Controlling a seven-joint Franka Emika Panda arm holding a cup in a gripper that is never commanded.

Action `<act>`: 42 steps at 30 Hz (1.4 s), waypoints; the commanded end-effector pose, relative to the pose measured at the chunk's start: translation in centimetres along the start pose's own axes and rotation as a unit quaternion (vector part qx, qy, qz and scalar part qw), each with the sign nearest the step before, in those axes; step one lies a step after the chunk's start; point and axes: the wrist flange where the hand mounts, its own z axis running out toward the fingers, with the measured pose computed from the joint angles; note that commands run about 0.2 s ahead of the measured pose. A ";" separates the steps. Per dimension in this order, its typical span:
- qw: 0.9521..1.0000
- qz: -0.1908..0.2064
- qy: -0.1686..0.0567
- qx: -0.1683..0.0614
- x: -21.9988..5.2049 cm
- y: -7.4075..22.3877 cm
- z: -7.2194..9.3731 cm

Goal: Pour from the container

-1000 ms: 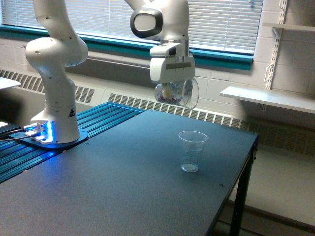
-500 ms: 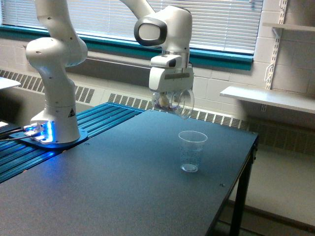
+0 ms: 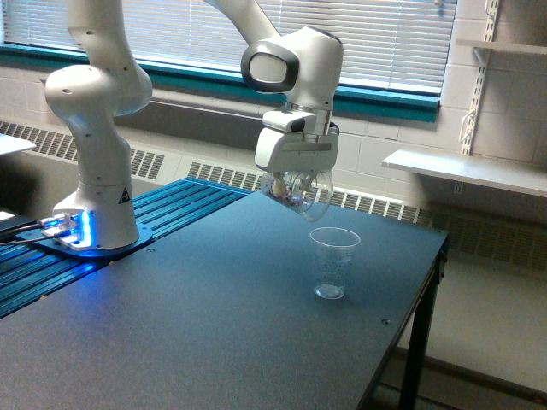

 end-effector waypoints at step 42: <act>0.997 0.015 -0.068 -0.016 -0.3 -1.6 -1.7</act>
